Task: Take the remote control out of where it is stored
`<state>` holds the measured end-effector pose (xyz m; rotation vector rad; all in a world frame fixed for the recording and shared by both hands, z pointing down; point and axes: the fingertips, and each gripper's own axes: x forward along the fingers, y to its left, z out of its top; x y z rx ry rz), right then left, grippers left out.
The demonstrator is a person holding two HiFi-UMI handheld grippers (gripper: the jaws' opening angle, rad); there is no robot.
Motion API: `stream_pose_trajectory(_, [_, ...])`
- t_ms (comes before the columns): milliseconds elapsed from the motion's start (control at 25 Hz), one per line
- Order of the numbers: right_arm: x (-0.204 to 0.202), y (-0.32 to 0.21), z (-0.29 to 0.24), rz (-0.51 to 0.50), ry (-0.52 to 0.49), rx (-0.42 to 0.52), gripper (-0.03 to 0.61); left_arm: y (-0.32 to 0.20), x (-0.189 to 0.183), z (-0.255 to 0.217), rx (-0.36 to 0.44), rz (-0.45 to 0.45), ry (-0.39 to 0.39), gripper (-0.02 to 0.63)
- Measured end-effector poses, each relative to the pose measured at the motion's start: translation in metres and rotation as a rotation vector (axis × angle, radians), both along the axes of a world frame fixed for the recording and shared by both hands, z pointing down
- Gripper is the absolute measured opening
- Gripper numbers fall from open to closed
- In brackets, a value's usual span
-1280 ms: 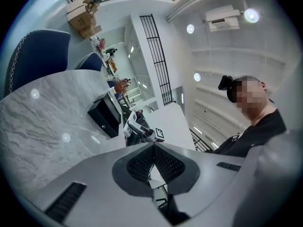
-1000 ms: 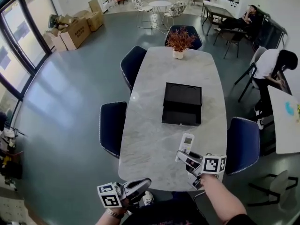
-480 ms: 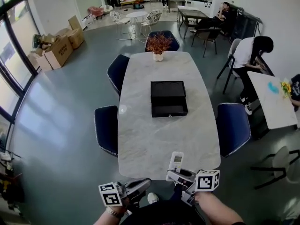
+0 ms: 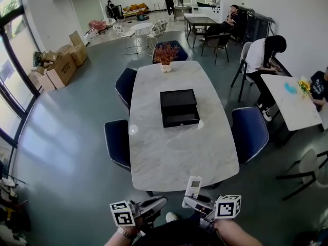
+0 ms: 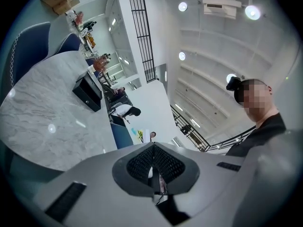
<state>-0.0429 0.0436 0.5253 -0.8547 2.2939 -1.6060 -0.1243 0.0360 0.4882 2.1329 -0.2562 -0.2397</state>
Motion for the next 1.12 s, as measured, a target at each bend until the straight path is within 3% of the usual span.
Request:
stream_pose_trajectory(240, [0.015, 0.007, -0.017, 0.001, -0.002, 0.065, 0.166, 0.012, 0.01, -0.002, 0.006, -0.006, 0.001, 0.006])
stream_pose_trajectory(800, [0.067, 0.039, -0.021, -0.11, 0.023, 0.033, 0.166, 0.04, 0.077, -0.001, -0.03, -0.058, 0.027, 0.006])
stream_pose_trajectory(1120, [0.077, 0.056, -0.013, -0.158, -0.037, 0.008, 0.166, 0.052, 0.098, 0.002, -0.041, -0.088, 0.009, 0.006])
